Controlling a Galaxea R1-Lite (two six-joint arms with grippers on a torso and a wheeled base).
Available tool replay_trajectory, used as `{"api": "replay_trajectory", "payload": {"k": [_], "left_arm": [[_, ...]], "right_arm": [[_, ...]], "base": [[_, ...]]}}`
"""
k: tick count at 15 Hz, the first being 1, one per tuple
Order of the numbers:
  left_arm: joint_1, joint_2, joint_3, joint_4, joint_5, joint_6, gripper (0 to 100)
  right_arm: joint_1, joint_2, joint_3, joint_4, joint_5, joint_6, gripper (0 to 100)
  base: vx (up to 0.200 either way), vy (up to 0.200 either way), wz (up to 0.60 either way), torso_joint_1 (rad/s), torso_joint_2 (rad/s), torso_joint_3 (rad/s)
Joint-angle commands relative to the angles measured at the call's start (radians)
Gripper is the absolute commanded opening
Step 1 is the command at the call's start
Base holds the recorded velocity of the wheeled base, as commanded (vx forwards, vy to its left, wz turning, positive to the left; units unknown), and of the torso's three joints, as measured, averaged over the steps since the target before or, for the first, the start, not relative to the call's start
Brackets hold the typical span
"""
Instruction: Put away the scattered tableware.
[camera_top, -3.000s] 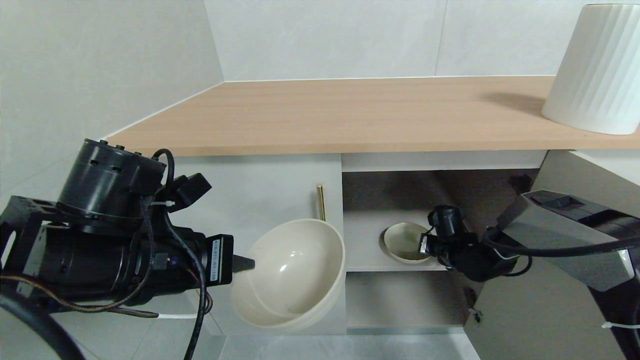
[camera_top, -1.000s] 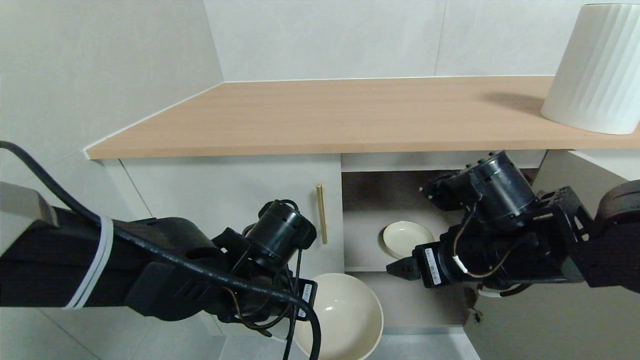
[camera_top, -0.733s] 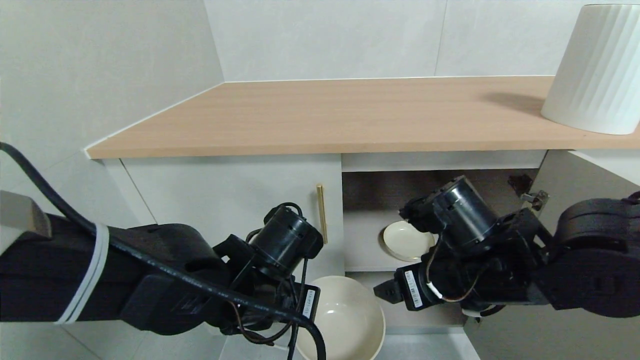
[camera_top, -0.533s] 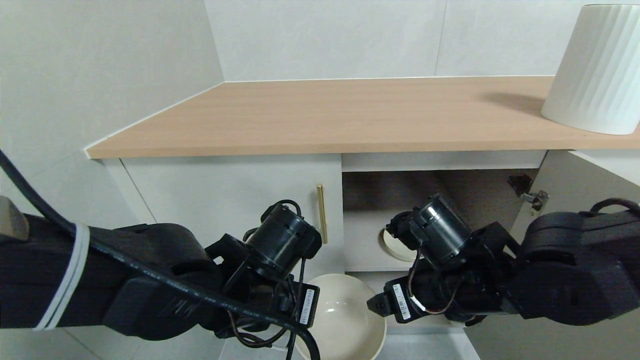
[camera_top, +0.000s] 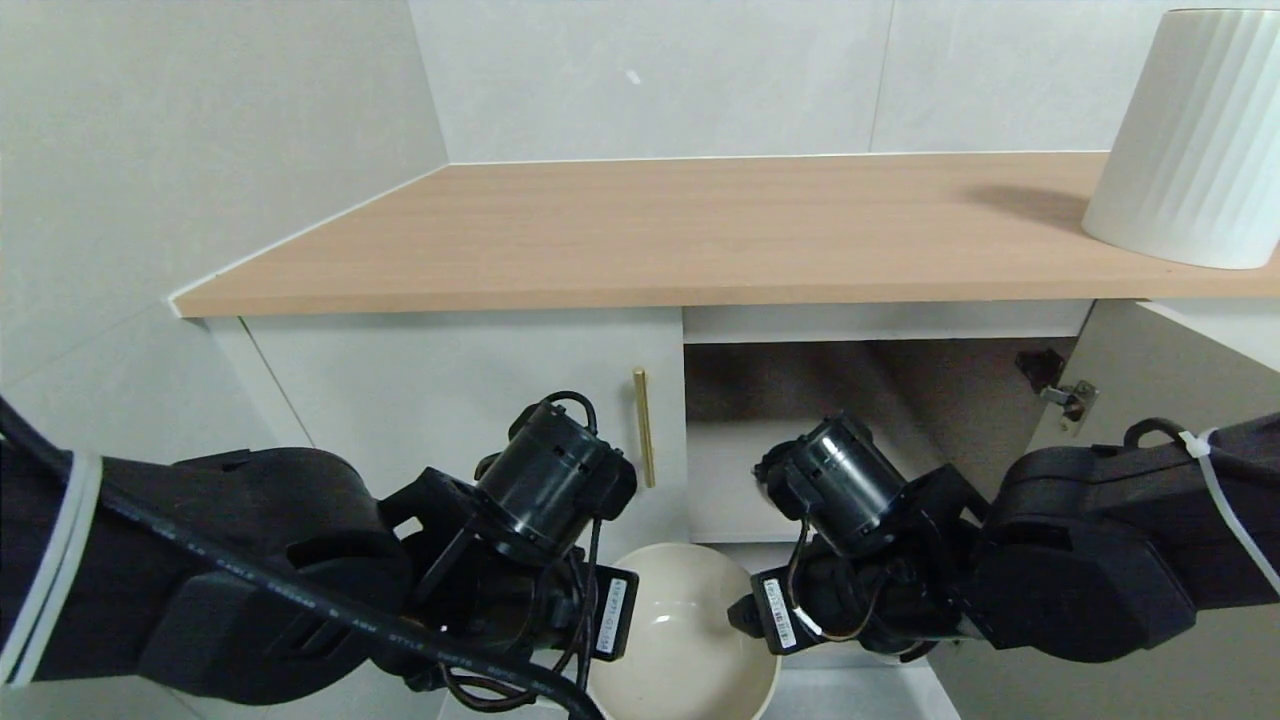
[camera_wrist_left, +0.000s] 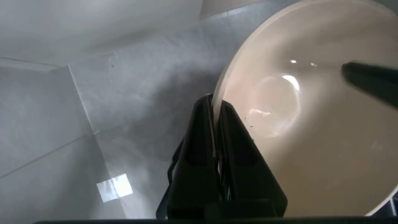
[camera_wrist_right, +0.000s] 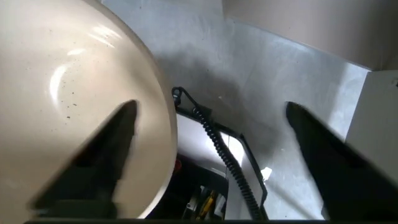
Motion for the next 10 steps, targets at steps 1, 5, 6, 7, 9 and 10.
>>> {"api": "replay_trajectory", "payload": {"k": [1,5,6,7,9,10], "left_arm": [[-0.001,-0.004,0.002,0.000,0.000,-0.001,0],[-0.001,-0.001,0.002,0.000,0.000,-0.001,0],[-0.001,-0.002,0.002,0.000,0.000,-0.001,0],[-0.001,-0.002,0.002,0.000,0.000,-0.001,0],[-0.001,-0.005,0.002,0.000,0.000,-0.001,0],[-0.001,-0.007,0.003,0.000,0.002,-0.001,0]], "right_arm": [[0.002,0.002,0.000,0.001,0.001,0.002,0],[0.012,-0.003,0.001,0.001,-0.001,0.002,0],[0.012,-0.003,0.001,0.002,-0.001,0.002,0],[0.012,-0.003,0.003,0.001,-0.001,0.002,0],[0.012,-0.003,0.003,0.002,-0.001,0.002,0],[0.012,-0.003,0.003,0.002,-0.001,0.002,0]], "base": [[0.000,0.000,0.00,0.000,0.00,0.000],[0.000,0.000,0.00,0.000,0.00,0.000],[0.000,0.000,0.00,0.000,0.00,0.000],[0.000,0.000,0.00,0.000,0.00,0.000],[0.000,0.000,0.00,0.000,0.00,0.000],[0.000,0.000,0.00,0.000,0.00,0.000]]}}
